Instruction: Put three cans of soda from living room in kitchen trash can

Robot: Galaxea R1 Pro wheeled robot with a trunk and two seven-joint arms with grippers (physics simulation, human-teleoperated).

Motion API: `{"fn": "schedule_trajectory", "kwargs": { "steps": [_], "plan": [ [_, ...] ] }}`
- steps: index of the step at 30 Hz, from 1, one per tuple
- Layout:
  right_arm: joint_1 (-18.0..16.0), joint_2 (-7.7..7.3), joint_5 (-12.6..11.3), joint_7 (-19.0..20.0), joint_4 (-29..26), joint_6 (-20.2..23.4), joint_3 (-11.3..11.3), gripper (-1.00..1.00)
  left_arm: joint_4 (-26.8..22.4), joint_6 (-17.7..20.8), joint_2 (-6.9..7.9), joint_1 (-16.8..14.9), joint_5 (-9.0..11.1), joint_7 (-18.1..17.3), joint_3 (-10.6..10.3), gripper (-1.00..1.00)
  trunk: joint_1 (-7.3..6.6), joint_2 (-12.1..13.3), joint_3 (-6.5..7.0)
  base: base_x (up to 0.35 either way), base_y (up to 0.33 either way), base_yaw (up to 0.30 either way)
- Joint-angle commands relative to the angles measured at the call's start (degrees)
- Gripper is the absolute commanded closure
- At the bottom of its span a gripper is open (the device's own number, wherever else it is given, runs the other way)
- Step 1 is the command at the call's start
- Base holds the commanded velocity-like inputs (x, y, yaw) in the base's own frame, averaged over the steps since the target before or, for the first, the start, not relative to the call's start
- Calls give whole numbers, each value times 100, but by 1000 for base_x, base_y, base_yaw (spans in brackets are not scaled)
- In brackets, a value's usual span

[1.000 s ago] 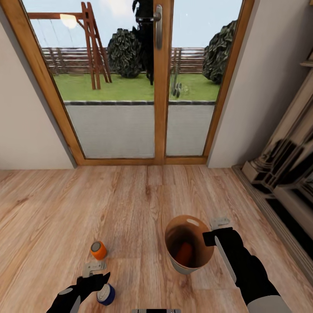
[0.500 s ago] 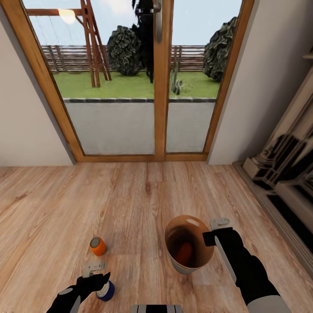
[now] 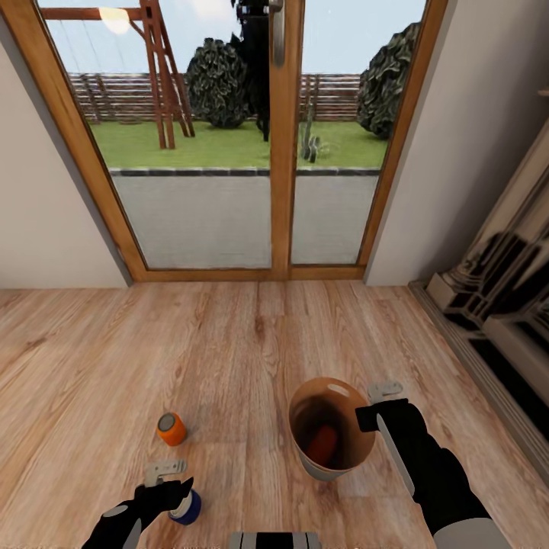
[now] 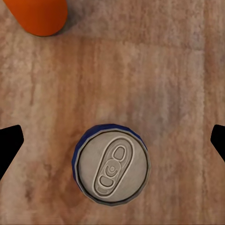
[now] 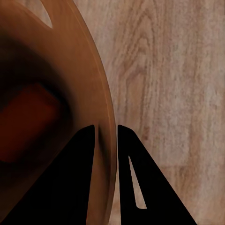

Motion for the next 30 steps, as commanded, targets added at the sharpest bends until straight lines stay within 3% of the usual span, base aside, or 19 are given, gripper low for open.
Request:
{"fn": "schedule_trajectory", "kwargs": {
  "steps": [1, 30],
  "plan": [
    [-2, 1, -70, 29, -2, -4, -1, 100, 0, 0, 0, 0, 0, 0, 0, -100, -1, 0, -9, 0, 0, 0],
    [-1, 1, -70, 29, -2, -4, 1, 100, -5, 0, 0, 0, 4, 0, -23, -100, -1, 0, -256, 0, 0, 0]
  ]
}}
